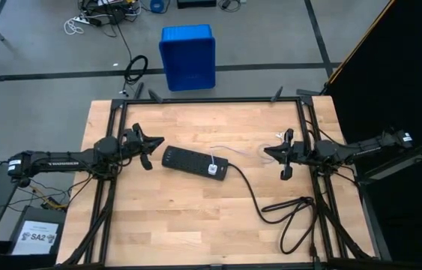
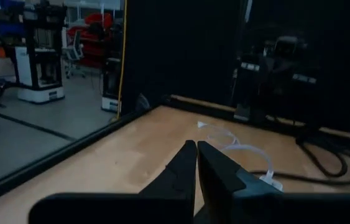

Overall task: Insert USB
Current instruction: Remove the white charger adapter from the black outlet extension

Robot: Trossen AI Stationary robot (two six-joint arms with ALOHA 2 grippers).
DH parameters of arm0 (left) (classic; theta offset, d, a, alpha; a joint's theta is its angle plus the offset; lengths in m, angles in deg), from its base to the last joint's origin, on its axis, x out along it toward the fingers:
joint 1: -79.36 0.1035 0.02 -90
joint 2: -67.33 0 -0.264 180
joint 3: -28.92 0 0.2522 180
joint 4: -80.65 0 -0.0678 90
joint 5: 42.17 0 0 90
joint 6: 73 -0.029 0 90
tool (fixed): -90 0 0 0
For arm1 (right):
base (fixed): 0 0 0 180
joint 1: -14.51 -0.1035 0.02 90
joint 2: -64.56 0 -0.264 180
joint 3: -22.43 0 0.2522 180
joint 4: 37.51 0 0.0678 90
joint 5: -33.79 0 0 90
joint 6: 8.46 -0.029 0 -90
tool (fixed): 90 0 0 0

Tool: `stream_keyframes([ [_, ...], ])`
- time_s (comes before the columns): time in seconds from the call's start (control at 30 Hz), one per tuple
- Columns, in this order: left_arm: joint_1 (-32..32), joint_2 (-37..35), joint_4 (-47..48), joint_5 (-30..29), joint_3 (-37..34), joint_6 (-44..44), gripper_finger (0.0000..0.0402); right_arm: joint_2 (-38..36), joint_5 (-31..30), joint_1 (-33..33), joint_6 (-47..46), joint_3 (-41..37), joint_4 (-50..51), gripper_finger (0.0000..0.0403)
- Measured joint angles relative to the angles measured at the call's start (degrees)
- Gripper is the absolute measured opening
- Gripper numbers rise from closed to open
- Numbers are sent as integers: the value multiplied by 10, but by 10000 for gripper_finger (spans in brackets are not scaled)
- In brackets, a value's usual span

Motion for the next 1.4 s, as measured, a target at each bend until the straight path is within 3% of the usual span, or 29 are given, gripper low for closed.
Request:
stream_keyframes([
  [0.67,0,2,3,19,0,-18,0,48,39,58,-92,1,-4,13],
  [0.77,0,4,16,82,0,-19,0,66,41,59,-103,1,-4,8],
  [0.87,-1,21,17,128,0,-11,0,99,44,59,-112,1,-8,2],
  [0.97,-1,48,11,117,0,0,0,143,56,59,-121,1,-24,2],
  [1.4,-1,228,-154,112,7,2,0,355,84,73,-90,1,-260,2],
])
